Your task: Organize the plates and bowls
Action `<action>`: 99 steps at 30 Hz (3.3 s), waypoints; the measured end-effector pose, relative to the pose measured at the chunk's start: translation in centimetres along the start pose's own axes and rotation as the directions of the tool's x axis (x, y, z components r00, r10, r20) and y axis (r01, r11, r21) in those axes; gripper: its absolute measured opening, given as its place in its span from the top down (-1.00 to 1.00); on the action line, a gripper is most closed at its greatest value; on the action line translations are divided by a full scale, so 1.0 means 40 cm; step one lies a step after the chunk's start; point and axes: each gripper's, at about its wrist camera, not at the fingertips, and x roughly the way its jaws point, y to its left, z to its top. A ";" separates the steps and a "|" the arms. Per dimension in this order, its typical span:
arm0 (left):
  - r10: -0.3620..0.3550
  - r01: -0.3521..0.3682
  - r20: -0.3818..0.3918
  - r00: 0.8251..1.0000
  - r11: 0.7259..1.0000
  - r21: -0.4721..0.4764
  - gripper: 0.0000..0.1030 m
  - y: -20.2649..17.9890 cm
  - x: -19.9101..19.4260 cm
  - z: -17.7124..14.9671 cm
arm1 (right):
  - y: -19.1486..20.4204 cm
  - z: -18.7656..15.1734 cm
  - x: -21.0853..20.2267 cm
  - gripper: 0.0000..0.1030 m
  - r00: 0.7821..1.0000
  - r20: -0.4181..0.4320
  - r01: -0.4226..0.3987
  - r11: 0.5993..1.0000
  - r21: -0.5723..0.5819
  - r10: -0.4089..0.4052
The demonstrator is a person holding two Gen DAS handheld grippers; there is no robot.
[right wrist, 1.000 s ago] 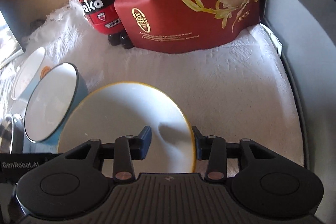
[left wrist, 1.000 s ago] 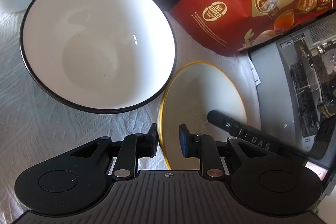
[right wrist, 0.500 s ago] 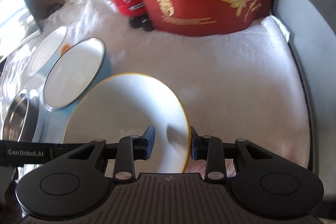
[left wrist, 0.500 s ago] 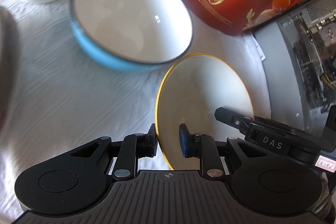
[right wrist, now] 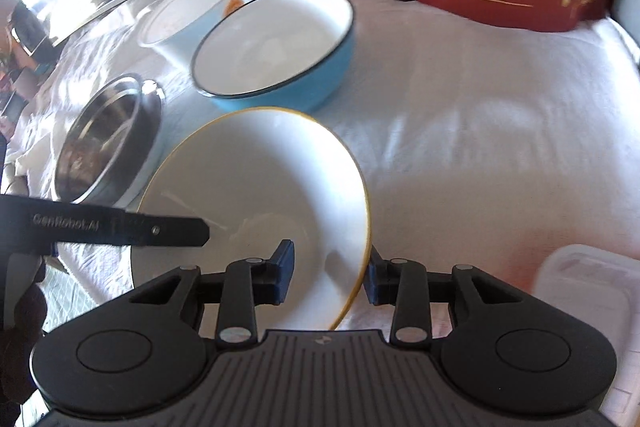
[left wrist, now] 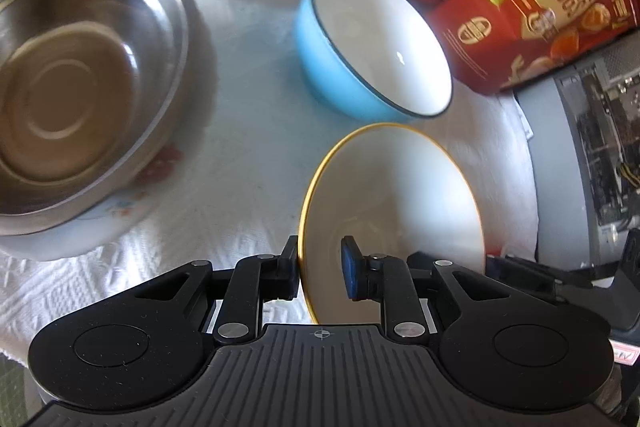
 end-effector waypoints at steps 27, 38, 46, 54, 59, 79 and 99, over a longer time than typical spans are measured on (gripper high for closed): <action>0.037 -0.038 0.021 0.999 0.998 0.048 0.55 -0.027 0.007 0.012 | 0.015 -0.020 0.009 0.19 1.000 -0.012 -0.016 1.000 -0.014 0.016; 0.032 -0.037 0.095 0.995 0.998 0.059 0.57 -0.022 -0.054 0.022 | 0.001 -0.004 -0.017 0.19 0.999 0.048 0.014 1.000 -0.016 -0.013; 0.010 -0.014 0.152 0.988 1.000 0.027 0.58 -0.018 -0.106 0.045 | -0.018 0.020 -0.067 0.10 0.990 0.136 0.043 0.999 0.002 -0.043; 0.031 -0.036 0.191 0.981 0.999 0.020 0.58 -0.034 -0.123 0.132 | -0.050 0.069 -0.118 -0.39 0.971 0.217 0.093 0.994 0.052 -0.102; 0.015 -0.005 0.182 0.983 0.999 -0.053 0.57 0.009 -0.092 0.216 | -0.066 0.126 -0.088 -0.46 0.965 0.215 0.138 0.988 0.074 -0.151; 0.070 -0.068 -0.008 0.998 0.989 0.134 0.39 -0.009 0.124 0.380 | -0.020 0.307 0.045 -0.37 0.970 0.100 0.199 0.962 0.185 -0.220; 0.086 -0.063 -0.076 0.993 0.964 0.258 0.39 -0.119 0.220 0.396 | -0.093 0.302 0.131 0.36 0.991 0.031 0.116 0.951 0.287 -0.130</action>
